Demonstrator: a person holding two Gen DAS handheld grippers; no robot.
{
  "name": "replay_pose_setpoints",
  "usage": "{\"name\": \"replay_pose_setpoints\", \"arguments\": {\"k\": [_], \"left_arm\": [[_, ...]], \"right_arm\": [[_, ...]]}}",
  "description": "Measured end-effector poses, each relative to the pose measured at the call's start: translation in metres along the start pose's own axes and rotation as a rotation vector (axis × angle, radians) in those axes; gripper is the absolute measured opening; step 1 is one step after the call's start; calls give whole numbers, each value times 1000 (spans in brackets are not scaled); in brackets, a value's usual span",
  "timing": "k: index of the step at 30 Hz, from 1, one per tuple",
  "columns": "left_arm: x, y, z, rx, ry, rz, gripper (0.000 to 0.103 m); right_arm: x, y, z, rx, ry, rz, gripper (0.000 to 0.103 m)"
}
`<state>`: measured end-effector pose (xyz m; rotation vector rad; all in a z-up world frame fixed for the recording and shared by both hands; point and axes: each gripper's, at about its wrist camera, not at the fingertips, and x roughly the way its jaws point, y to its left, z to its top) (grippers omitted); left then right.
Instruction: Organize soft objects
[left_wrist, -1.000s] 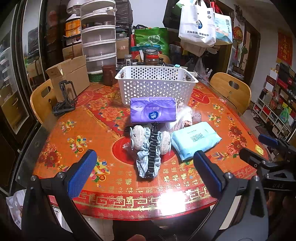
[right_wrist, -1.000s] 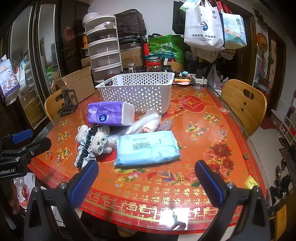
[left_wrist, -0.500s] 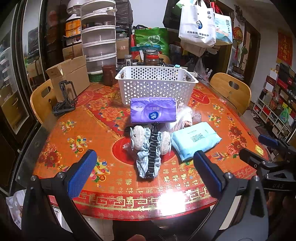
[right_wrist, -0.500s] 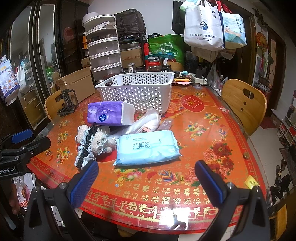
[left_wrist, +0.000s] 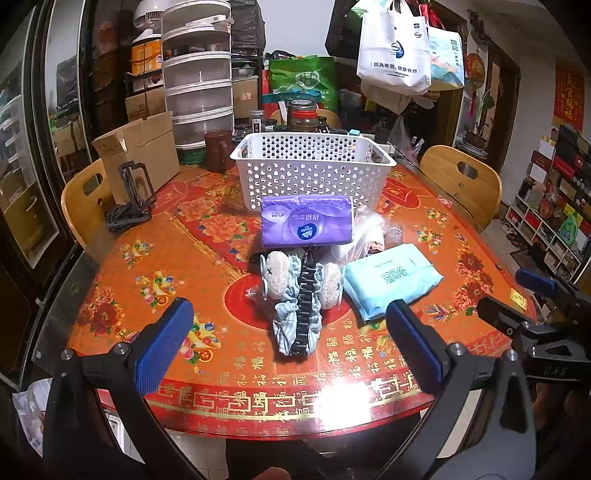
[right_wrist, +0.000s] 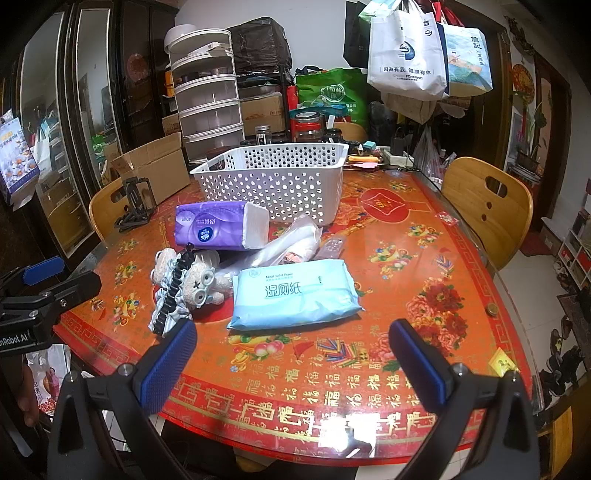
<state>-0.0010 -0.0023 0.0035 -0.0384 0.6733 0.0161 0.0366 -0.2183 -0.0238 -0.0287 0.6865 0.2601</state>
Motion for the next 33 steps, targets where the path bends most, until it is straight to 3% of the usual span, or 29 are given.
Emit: {"name": "replay_pose_setpoints", "arguments": {"k": [33], "left_arm": [[4,7,-1,-8,-14,19,103]], "right_arm": [[8,5,2,2,9,20,103]]}}
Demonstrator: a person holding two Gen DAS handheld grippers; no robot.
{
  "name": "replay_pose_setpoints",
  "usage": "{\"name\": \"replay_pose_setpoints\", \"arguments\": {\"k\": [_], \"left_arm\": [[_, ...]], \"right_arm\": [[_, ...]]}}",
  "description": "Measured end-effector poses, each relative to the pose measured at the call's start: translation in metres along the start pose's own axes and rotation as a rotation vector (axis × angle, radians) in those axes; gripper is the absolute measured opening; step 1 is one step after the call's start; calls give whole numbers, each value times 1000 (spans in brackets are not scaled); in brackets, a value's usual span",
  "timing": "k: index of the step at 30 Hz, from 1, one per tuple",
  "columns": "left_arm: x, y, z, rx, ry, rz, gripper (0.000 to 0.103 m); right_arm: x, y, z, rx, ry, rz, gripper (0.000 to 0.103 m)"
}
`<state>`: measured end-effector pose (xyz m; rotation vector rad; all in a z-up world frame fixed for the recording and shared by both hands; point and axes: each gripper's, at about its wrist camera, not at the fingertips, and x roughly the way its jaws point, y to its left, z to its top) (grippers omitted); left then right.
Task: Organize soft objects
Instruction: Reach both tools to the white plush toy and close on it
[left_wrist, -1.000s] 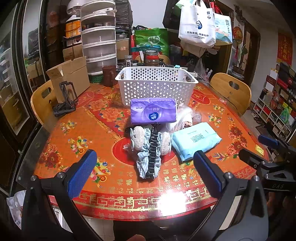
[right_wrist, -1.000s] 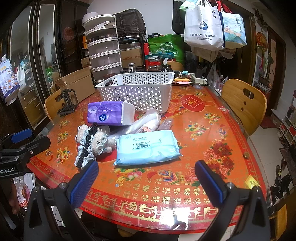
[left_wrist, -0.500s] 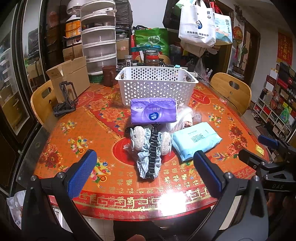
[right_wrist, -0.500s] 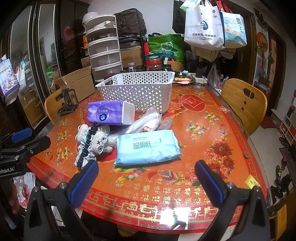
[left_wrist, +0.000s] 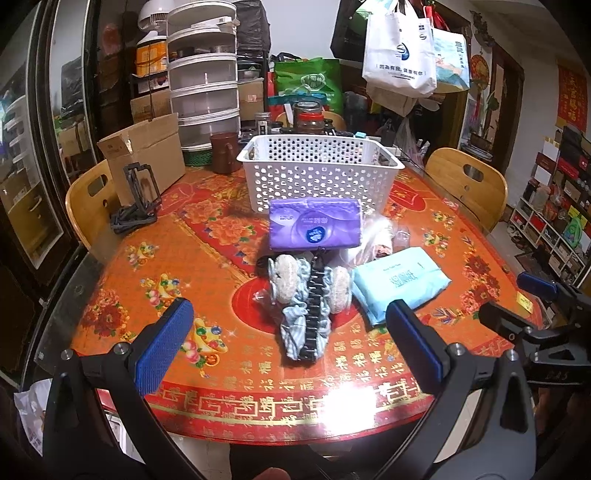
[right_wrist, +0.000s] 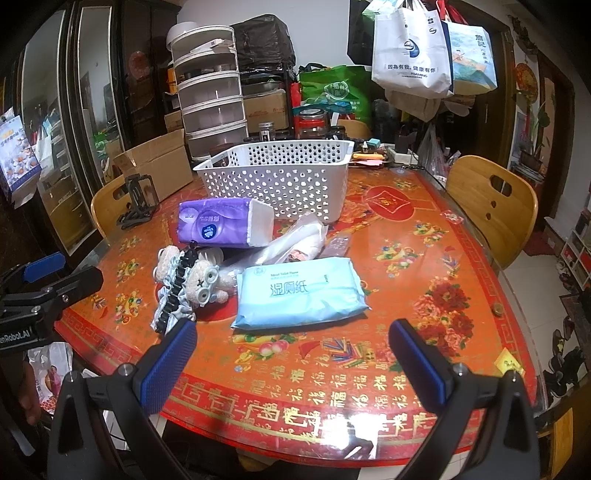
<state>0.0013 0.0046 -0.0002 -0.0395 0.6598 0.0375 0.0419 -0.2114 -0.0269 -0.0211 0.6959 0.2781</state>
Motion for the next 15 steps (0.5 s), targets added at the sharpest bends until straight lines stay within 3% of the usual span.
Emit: {"name": "replay_pose_setpoints", "arguments": {"k": [4,8,12,15], "left_arm": [[3,11,3,-11,-43,19,103],[10,38,8,-61,-96,-26,103],[34,62,11,-71,-41,44,103],[53,70,9,-80,1,26,103]], "right_arm": [[11,0,8,31,-21,57,103],[29,7,14,6,-67,21,103],[58,11,14,36,29,155,103],[76,15,13,51,53,180,103]]}}
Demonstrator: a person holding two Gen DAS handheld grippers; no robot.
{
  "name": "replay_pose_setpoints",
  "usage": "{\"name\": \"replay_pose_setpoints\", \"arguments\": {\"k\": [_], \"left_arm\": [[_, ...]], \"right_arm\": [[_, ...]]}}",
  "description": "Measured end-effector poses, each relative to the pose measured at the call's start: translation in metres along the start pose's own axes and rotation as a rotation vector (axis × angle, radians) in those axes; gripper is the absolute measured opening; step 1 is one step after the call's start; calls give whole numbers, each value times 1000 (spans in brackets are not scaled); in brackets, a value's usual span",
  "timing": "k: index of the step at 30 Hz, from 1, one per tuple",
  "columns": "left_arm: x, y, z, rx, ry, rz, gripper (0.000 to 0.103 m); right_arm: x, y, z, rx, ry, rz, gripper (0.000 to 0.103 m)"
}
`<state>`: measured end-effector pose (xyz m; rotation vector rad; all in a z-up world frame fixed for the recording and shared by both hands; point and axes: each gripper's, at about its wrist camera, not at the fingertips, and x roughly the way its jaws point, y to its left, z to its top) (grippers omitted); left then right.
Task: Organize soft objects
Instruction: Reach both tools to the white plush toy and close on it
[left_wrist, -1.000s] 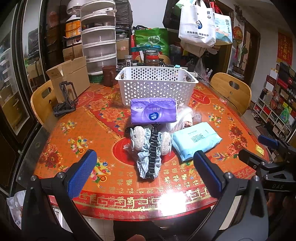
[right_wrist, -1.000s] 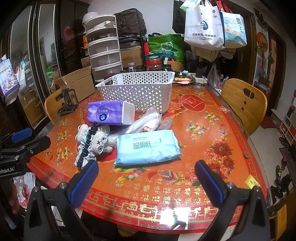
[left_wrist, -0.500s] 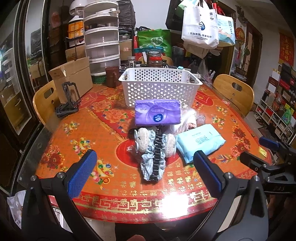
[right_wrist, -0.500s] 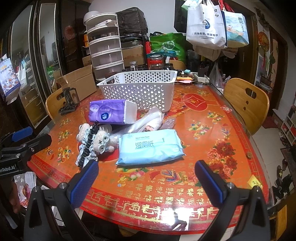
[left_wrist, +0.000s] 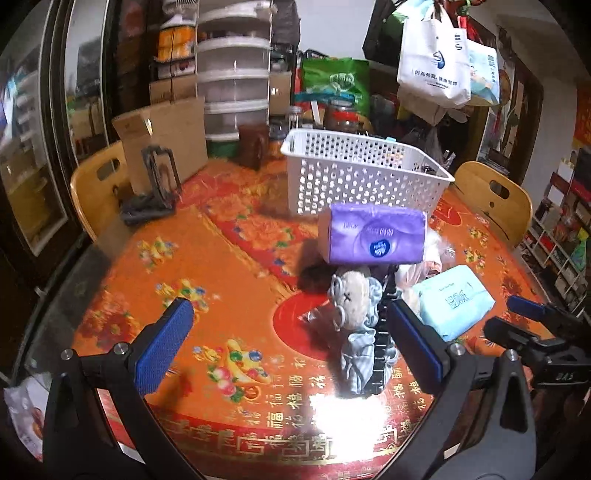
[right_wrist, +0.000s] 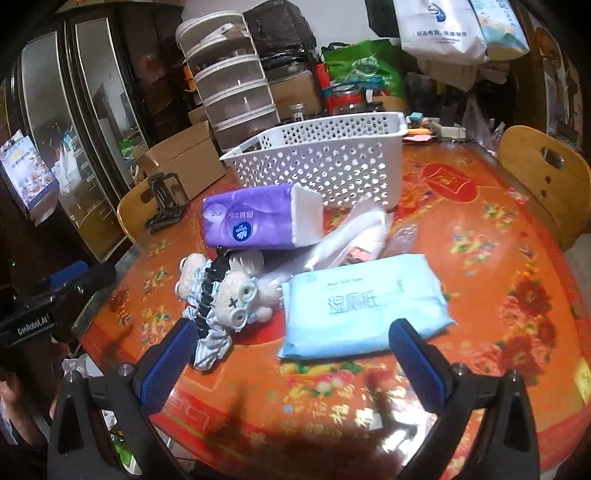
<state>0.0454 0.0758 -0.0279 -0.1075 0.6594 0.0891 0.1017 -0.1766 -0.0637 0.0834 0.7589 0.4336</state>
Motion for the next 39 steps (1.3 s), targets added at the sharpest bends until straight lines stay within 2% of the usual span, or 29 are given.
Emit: {"name": "replay_pose_setpoints", "arguments": {"k": [2,6,9,11,15,19,23,29,39], "left_arm": [[10,3,-3,-10,12,-6,103],[30,-1,-4,18,25,-11,103],[37,-8,-4,23,7,-11,102],[41,-13,-3,26,7,-17,96],[50,-19,-4,38,14,-27,87],[59,-28,-8,45,26,-49,71],[70,-35,-13,49,54,-65,56],[78,-42,-21,50,80,-99,51],[87,-44,-26,52,110,-143,47]], "right_arm": [[6,4,0,-15,-1,-29,103],[15,8,3,-35,0,19,102],[25,11,5,-44,11,37,95],[31,12,7,-52,22,40,90],[39,14,8,-52,30,80,87],[44,18,8,-56,42,129,74],[51,24,6,-75,63,142,63],[62,30,4,-89,94,162,55],[80,31,3,-80,143,203,42]]}}
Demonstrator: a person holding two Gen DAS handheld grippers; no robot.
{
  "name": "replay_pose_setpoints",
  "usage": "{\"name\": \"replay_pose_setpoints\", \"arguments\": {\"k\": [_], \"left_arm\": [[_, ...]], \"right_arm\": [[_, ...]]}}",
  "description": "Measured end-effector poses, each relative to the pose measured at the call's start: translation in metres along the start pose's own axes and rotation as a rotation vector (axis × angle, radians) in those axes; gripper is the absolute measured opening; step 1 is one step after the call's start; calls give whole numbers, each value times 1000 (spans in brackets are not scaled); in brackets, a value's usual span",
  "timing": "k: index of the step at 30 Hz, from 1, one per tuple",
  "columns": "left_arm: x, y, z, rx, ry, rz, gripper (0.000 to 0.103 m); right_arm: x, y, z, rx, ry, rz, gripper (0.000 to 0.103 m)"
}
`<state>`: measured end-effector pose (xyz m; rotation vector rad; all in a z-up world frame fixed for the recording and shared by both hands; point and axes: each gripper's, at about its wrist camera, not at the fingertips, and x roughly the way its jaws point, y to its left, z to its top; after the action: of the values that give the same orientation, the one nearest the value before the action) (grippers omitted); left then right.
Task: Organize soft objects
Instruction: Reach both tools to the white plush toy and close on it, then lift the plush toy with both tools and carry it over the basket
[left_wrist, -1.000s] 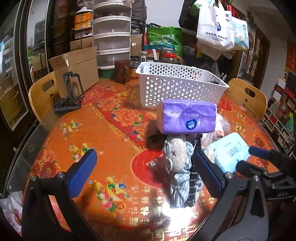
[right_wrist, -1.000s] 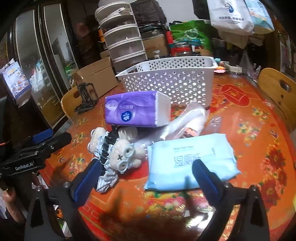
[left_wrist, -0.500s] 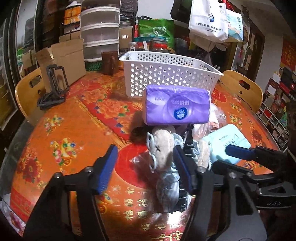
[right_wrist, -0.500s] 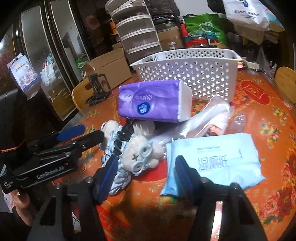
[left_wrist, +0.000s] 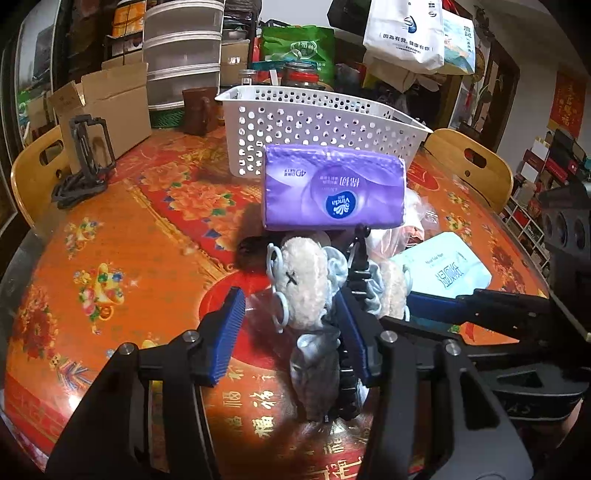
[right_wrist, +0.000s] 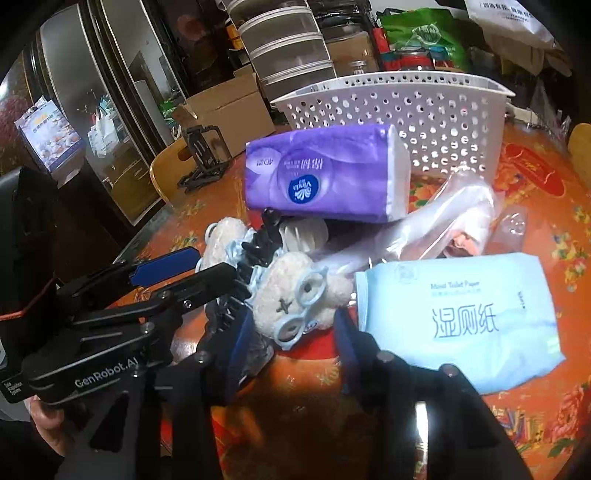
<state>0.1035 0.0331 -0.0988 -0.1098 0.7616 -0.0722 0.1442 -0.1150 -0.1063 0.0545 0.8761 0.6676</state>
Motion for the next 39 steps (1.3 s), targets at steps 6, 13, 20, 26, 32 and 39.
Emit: {"name": "replay_pose_setpoints", "arguments": {"k": [6,13,20,26,32,39], "left_arm": [[4,2,-3,-9,9,-34,33],[5,4,-6,-33,16,-51,26],[1,-3,-10,-27,9,-25,24],[-4,-3,-10,-34,1,-30,23],[-16,-6,-8,-31,-32,-31,23],[-41,-13,4,-24,-94,-31,23]], "right_arm": [[3,0,2,2,13,29,32],[5,5,3,-19,14,26,24],[4,10,3,-54,2,-2,21],[-1,13,2,-75,-16,-18,20],[-13,17,4,-102,-43,-31,20],[-36,25,15,-152,-95,-46,20]]}}
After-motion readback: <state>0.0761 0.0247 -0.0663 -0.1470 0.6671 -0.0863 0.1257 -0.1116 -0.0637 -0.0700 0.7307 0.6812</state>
